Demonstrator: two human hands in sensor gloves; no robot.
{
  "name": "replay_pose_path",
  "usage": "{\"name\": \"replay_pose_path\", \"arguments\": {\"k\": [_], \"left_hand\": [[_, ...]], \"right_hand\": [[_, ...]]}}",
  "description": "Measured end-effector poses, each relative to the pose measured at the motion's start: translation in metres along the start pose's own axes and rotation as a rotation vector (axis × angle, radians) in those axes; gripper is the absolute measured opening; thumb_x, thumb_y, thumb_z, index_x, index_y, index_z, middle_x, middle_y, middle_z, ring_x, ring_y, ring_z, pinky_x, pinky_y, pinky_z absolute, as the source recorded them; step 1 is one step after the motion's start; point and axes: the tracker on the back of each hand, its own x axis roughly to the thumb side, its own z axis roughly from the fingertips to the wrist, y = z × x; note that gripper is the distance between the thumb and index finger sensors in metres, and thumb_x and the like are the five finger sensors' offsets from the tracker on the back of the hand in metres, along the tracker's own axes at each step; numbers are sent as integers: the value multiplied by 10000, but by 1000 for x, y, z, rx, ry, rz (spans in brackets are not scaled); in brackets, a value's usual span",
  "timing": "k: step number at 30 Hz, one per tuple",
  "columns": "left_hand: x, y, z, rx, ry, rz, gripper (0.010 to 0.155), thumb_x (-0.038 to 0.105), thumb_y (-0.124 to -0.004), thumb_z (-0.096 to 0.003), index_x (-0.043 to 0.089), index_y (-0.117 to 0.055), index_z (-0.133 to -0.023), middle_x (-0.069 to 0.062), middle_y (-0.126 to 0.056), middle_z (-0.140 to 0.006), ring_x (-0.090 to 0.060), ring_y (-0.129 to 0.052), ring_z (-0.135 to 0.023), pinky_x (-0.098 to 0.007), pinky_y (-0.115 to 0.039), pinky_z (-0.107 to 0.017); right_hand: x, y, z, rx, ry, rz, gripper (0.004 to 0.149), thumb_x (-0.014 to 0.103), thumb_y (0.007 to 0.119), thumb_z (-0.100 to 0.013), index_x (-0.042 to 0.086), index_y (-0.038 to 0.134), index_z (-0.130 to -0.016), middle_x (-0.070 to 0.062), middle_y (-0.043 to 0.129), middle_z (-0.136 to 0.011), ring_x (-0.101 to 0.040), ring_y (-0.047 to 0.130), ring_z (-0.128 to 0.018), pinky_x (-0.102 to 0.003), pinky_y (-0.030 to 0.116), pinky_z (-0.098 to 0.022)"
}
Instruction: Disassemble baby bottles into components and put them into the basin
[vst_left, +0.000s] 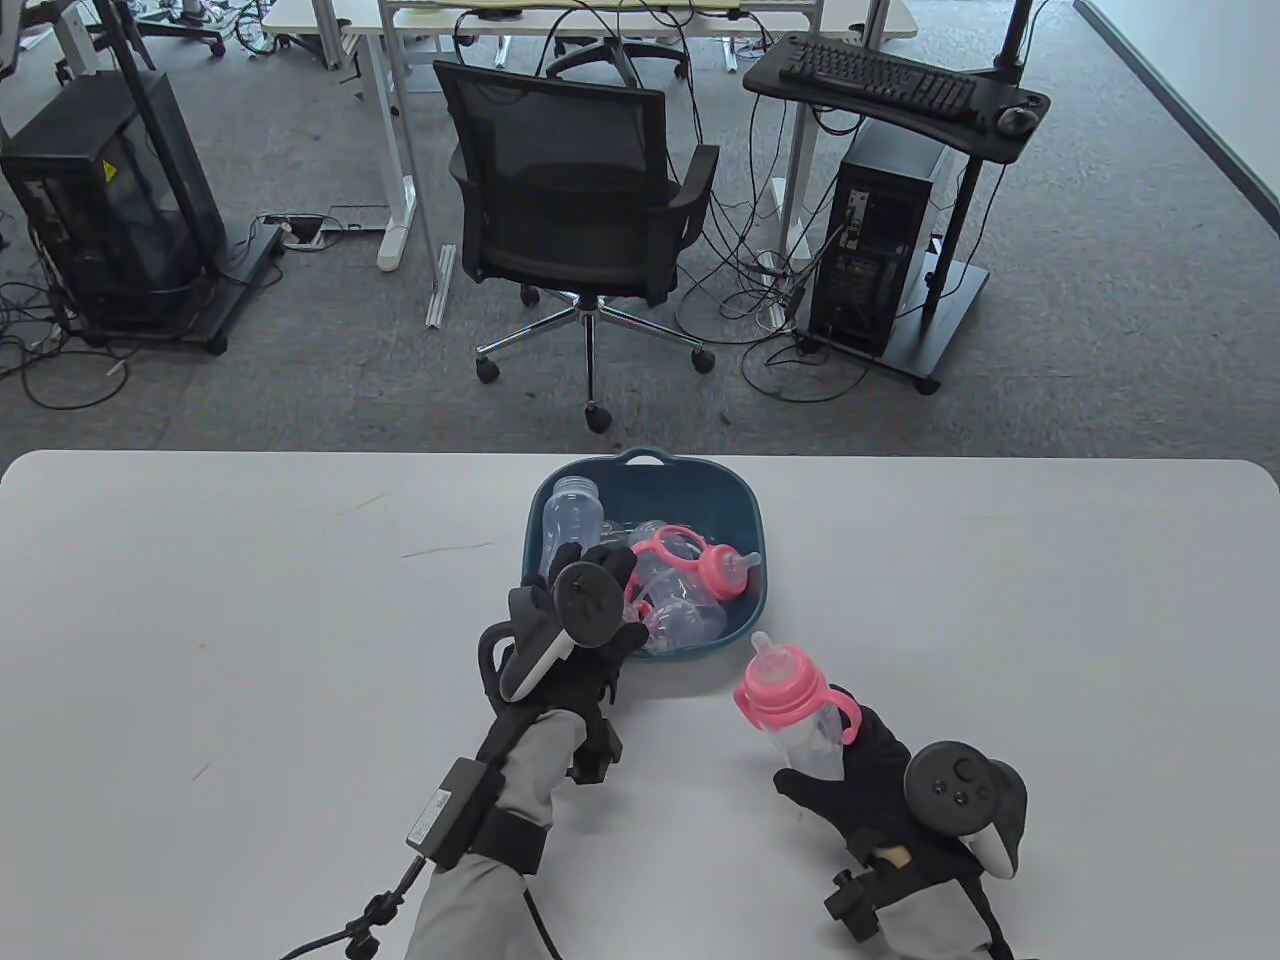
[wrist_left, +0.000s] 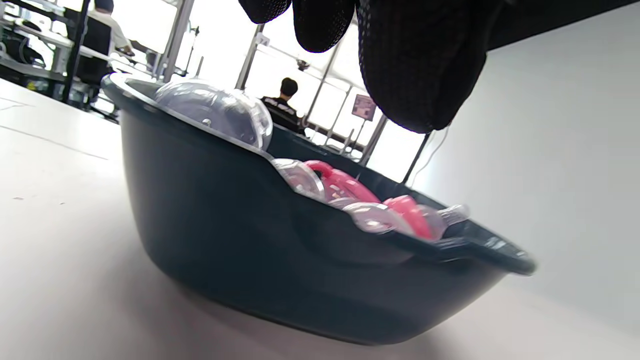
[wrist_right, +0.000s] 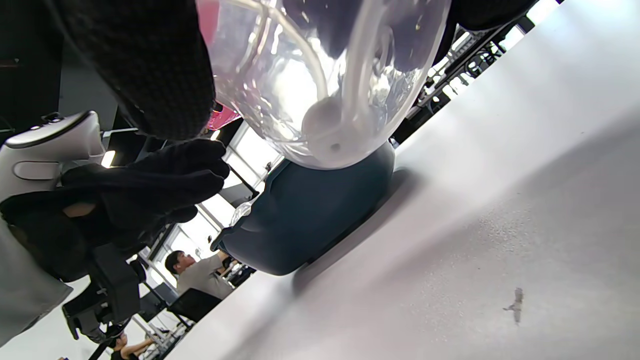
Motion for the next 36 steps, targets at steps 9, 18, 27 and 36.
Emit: {"name": "replay_pose_path", "arguments": {"k": [9, 18, 27, 36], "left_hand": [[25, 35, 45, 78, -237, 173, 753, 428, -853, -452, 415, -427, -1073, 81, -443, -1150, -259, -403, -1181, -582, -311, -801], [37, 25, 77, -20, -373, 419, 805, 460, -868, -432, 394, -414, -1093, 56, -436, -1161, -292, -446, -1174, -601, -343, -791], [39, -14, 78, -123, -363, 562, 924, 520, -887, -390, 347, -337, -1113, 14, -385, -1162, -314, -462, -1159, -614, -360, -778], [41, -33, 77, -157, -377, 640, 920, 516, -877, -401, 346, -316, -1109, 8, -398, -1152, -310, -507, -1139, -616, -325, -775]], "right_hand": [[0, 1, 0, 0, -5, 1, 909, 424, 926, -450, 23, 403, -1076, -247, 567, -1019, -519, 621, -897, -690, 529, -614], [3, 4, 0, 11, -27, 21, 909, 424, 928, -447, 26, 404, -1076, -245, 568, -1020, -516, 620, -899, -689, 528, -615], [10, 8, 0, 27, -68, 42, 908, 423, 930, -444, 33, 407, -1076, -238, 570, -1022, -513, 621, -903, -687, 526, -621], [11, 13, 0, 48, -88, 73, 908, 419, 932, -441, 37, 408, -1076, -234, 567, -1026, -512, 617, -907, -688, 523, -624]]}}
